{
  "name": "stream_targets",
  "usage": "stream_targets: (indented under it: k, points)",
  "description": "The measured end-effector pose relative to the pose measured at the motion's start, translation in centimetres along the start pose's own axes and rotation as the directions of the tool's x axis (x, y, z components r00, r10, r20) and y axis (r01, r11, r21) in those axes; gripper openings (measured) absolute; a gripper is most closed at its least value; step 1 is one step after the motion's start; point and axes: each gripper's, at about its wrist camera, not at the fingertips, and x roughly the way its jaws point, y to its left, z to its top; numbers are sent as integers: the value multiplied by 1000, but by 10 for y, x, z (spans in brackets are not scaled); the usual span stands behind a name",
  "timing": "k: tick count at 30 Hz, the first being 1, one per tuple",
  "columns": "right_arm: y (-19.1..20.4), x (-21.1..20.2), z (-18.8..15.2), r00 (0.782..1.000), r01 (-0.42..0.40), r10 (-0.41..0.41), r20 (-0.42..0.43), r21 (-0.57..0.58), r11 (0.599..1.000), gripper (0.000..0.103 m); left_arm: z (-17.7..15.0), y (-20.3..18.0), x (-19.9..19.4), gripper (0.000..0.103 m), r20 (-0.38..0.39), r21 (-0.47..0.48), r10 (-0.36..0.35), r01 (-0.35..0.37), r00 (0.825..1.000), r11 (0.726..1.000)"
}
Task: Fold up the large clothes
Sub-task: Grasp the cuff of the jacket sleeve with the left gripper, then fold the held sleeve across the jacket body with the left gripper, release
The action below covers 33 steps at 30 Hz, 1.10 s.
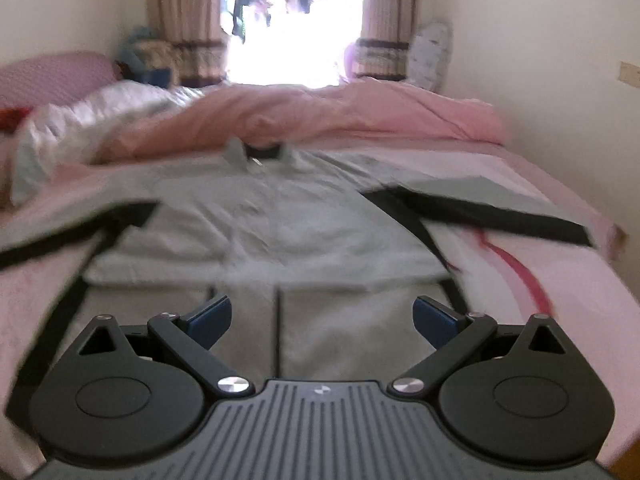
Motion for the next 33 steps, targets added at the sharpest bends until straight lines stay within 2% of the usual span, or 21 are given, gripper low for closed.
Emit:
stream_targets:
  k: [4, 6, 10, 13, 17, 18, 20, 22, 27, 29, 30, 31, 33]
  points:
    - [9, 39, 22, 999, -21, 22, 31, -32, 999, 103, 41, 61, 44, 102, 48, -143, 72, -64, 996, 988]
    - [10, 60, 29, 1000, -24, 25, 7, -16, 1000, 103, 60, 94, 66, 96, 74, -238, 95, -75, 993, 968]
    - [8, 99, 33, 997, -42, 45, -58, 39, 998, 103, 90, 155, 108, 84, 78, -440, 112, -67, 991, 896]
    - [7, 126, 31, 995, 5, 0, -100, 51, 999, 103, 106, 190, 136, 81, 67, -548, 141, -81, 988, 833]
    - [6, 153, 30, 989, 34, -25, -146, 60, 998, 103, 117, 221, 164, 78, 46, -651, 137, -74, 989, 756]
    - [5, 158, 29, 988, 36, -26, -155, 64, 997, 103, 120, 225, 167, 78, 69, -665, 144, -62, 987, 744]
    - [5, 165, 30, 985, 38, -26, -168, 69, 997, 103, 128, 229, 173, 78, 68, -678, 166, -76, 984, 731]
    - [7, 170, 29, 985, 35, -24, -173, 64, 997, 103, 131, 237, 177, 78, 98, -713, 171, -50, 980, 700]
    - [11, 186, 29, 982, 27, -19, -187, 42, 999, 103, 133, 247, 187, 73, 166, -759, 191, 2, 967, 651]
    - [12, 189, 28, 982, 30, -23, -188, 36, 999, 103, 134, 248, 190, 45, 152, -767, 221, -26, 963, 642]
    - [11, 190, 28, 981, 29, -22, -191, 36, 999, 103, 135, 249, 193, 38, 139, -767, 235, -46, 962, 640]
    - [10, 191, 28, 981, 33, -24, -195, 40, 999, 103, 136, 250, 194, 27, 130, -764, 242, -59, 961, 642]
    - [7, 192, 27, 981, 35, -24, -195, 49, 998, 103, 138, 251, 199, 10, 116, -760, 230, -63, 966, 647]
